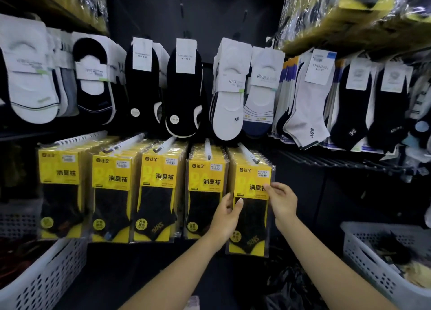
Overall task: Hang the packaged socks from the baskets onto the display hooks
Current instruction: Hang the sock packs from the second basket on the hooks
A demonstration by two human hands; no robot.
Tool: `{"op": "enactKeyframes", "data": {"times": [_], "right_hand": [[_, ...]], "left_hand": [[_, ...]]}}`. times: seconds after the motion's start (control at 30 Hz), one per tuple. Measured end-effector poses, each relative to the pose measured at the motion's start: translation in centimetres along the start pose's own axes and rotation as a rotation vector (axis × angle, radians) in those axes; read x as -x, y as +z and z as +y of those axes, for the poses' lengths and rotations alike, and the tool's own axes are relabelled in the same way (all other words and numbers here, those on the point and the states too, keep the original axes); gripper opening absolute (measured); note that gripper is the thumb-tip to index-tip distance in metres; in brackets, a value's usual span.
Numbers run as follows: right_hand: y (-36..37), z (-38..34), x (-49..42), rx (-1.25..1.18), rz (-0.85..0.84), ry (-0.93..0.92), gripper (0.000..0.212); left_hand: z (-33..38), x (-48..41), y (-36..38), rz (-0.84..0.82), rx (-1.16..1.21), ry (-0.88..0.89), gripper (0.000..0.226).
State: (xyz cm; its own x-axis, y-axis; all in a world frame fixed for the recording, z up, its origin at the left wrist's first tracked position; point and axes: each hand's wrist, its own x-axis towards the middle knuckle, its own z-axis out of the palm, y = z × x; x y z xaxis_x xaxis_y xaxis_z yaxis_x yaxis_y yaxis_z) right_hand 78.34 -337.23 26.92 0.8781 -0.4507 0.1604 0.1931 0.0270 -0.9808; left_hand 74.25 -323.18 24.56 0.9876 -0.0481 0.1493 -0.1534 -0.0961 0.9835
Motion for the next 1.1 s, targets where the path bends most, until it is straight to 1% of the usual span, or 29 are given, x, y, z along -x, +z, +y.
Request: {"op": "enactKeyframes", "data": {"times": [0.13,0.23,0.37,0.43,0.5,0.57,0.7,0.73,0.8,0.83,0.87,0.93,0.97,1.03,1.1], "right_hand": [[-1.1,1.6,1.2,0.011,0.049,0.043,0.032],[-2.2,3.4,3.3,0.06,-0.006,0.077,0.035],[-3.1,8.1,7.7,0.173,-0.217,0.155,0.028],[-3.2,11.6,10.4,0.28,-0.364,0.244,0.024],[-3.2,15.6,13.3,0.392,-0.505,0.361,0.023],[-3.3,20.2,16.3,0.47,-0.592,0.491,0.022],[-4.0,28.9,21.1,0.681,-0.752,0.666,0.006],[-4.2,30.6,22.1,0.724,-0.79,0.708,0.012],[-4.6,33.5,23.4,0.778,-0.796,0.746,0.025],[-4.8,34.9,23.9,0.783,-0.774,0.754,0.026],[-5.0,36.0,24.4,0.769,-0.743,0.772,0.026],[-5.5,38.5,25.3,0.724,-0.689,0.819,0.016],[-5.6,39.6,25.8,0.732,-0.686,0.835,0.026],[-5.7,41.2,26.5,0.773,-0.713,0.845,0.058],[-5.5,42.6,26.6,0.744,-0.723,0.811,0.071]], "left_hand": [[-2.4,0.9,-1.3,-0.015,-0.054,-0.041,0.059],[-5.2,2.8,-2.8,-0.019,-0.069,-0.088,0.059],[-10.7,7.1,-6.1,0.004,-0.162,-0.166,0.056],[-14.0,9.8,-8.2,-0.002,-0.217,-0.235,0.053],[-17.3,13.1,-10.2,0.034,-0.245,-0.322,0.048],[-20.7,16.6,-11.9,0.106,-0.239,-0.411,0.041],[-27.3,22.6,-14.4,0.193,-0.203,-0.571,0.016],[-28.9,23.7,-14.9,0.225,-0.184,-0.602,0.011],[-31.8,25.4,-15.7,0.294,-0.126,-0.685,0.015],[-33.1,26.2,-16.0,0.311,-0.098,-0.726,0.014],[-34.4,26.8,-16.1,0.322,-0.084,-0.767,0.011],[-36.8,27.7,-16.0,0.353,-0.02,-0.847,0.011],[-37.8,28.0,-15.8,0.345,-0.015,-0.872,0.01],[-39.5,28.4,-15.8,0.272,-0.085,-0.904,0.024],[-40.9,28.4,-15.8,0.208,-0.081,-0.901,0.03]]}}
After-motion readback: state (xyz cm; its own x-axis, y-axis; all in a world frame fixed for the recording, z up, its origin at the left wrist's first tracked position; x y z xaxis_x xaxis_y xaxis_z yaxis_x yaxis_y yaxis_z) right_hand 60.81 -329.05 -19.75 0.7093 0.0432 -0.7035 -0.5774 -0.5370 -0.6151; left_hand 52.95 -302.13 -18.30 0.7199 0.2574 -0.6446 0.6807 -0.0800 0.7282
